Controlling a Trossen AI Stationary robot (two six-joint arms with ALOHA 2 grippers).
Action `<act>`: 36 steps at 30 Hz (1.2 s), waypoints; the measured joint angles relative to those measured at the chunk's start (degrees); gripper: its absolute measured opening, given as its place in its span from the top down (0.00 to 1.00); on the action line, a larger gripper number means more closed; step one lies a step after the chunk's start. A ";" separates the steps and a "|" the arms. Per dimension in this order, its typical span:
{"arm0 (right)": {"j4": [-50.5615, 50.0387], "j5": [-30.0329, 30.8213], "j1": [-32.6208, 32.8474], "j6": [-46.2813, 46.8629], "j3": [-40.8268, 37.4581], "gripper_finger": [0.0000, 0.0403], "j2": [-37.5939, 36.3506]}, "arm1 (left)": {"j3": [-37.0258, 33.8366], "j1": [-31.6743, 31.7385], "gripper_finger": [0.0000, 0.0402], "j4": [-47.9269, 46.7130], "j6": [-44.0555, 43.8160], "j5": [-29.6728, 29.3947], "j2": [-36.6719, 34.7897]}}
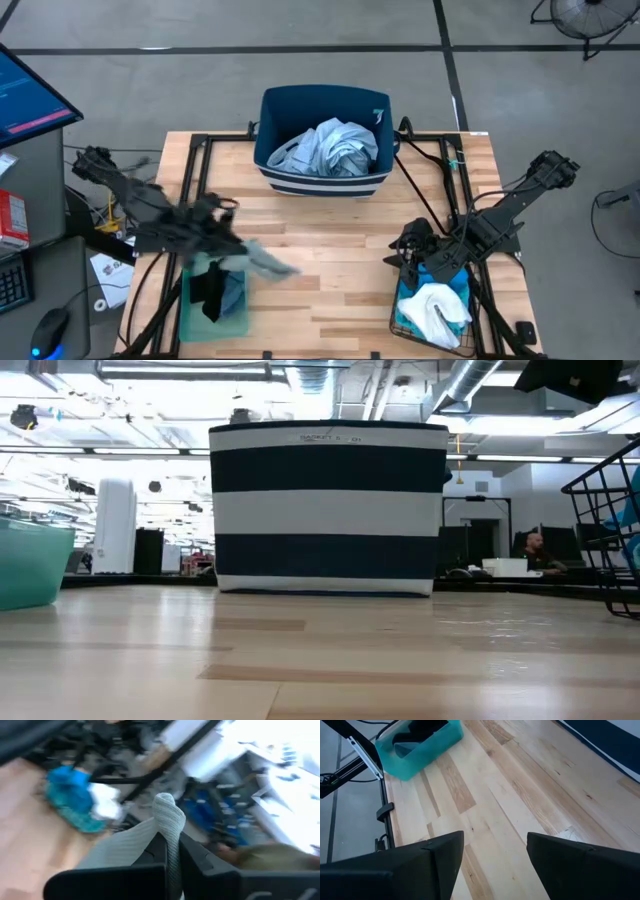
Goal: Pick & Place Cloths
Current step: Put the gray sock into the green bin
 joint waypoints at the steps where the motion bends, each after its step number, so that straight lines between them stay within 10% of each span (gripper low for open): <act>1: 0.00 0.00 -0.01 0.00 0.00 0.47 0.00 | 0.00 -1.00 1.00 -0.33 -0.47 0.44 -1.87; 9: 0.00 0.00 -0.38 0.00 0.00 0.47 0.00 | 0.02 -10.95 1.00 -16.82 -16.75 0.45 -8.83; 21: -0.75 0.02 -2.26 -0.02 0.00 0.47 0.00 | -0.01 -22.65 1.00 -46.21 -38.59 -0.64 1.90; 36: -1.85 0.02 -3.01 -0.15 0.00 0.47 0.00 | -8.77 -22.70 1.00 -45.56 -47.42 -0.97 20.47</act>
